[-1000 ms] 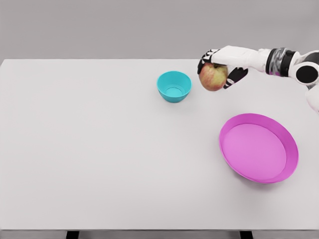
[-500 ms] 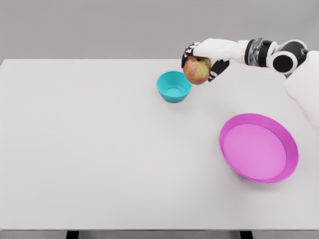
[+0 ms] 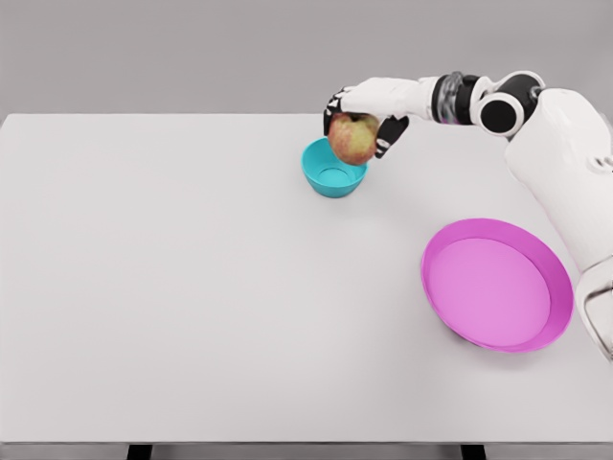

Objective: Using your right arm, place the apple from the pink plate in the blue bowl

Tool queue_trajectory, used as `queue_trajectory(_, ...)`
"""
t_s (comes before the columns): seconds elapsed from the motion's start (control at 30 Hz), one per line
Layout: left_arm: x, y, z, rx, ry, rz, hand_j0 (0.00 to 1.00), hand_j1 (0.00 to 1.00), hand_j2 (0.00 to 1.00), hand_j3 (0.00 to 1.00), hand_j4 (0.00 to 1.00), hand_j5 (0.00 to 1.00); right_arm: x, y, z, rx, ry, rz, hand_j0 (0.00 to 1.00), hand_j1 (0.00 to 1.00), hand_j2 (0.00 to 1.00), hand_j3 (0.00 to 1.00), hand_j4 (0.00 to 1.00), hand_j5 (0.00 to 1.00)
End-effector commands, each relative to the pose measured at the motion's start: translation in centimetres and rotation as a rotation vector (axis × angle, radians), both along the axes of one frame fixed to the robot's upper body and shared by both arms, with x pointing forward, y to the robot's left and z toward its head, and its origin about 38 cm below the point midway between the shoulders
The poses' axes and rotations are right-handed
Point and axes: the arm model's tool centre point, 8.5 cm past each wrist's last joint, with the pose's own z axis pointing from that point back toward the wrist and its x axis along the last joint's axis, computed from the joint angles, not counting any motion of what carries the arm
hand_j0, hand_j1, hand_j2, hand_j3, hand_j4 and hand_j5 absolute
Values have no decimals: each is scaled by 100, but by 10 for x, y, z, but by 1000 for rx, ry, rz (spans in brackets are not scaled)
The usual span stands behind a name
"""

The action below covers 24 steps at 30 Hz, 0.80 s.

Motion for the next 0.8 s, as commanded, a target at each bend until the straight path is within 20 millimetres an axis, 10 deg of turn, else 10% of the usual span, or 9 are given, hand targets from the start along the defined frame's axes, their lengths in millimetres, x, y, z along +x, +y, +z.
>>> queue_trajectory(0.0, 0, 0, 0, 0, 0, 0, 100, 100, 100, 100, 100, 100, 0, 8, -2, -3, 2, 10, 53, 53, 53, 53, 53, 53)
queue_trajectory(0.77, 0, 0, 0, 0, 0, 0, 100, 100, 100, 100, 100, 100, 3, 29, -8, -60, 11, 28, 53, 53, 53, 53, 53, 53)
